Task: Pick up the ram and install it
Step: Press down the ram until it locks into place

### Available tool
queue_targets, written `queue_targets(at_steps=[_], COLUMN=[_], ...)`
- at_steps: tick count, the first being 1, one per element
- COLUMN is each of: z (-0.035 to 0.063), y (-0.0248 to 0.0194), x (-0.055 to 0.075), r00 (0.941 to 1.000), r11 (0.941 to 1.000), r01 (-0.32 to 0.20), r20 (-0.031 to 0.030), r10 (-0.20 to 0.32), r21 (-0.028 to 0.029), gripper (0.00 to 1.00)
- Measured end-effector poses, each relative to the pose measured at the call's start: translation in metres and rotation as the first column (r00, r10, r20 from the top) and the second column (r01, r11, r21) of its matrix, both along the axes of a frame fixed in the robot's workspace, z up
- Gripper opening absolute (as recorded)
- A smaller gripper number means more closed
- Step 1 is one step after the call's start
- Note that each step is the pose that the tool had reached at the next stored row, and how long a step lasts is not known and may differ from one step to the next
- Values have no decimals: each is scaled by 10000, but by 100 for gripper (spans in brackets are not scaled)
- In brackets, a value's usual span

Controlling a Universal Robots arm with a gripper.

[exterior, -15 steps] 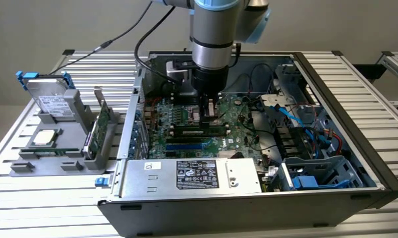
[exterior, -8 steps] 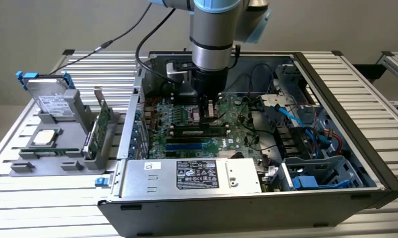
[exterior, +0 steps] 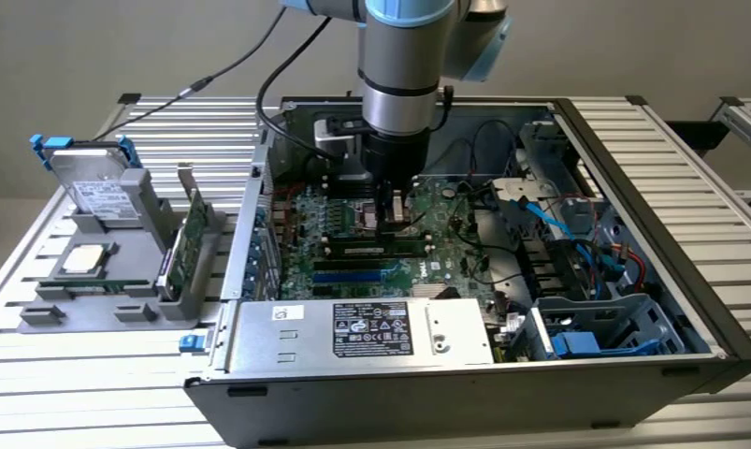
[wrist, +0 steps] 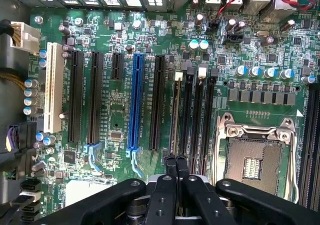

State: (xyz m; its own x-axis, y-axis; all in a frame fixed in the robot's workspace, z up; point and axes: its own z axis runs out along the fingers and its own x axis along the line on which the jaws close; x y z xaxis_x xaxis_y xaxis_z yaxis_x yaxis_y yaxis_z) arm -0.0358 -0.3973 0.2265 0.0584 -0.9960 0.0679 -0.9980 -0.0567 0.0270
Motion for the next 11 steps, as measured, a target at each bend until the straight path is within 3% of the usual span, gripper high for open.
queue_targets(at_steps=[11], z=[175], y=[-2], x=[-1], r00=[10000], r11=[10000], r01=[-1], r20=[-21], r10=[1], r21=[-18], gripper=[10])
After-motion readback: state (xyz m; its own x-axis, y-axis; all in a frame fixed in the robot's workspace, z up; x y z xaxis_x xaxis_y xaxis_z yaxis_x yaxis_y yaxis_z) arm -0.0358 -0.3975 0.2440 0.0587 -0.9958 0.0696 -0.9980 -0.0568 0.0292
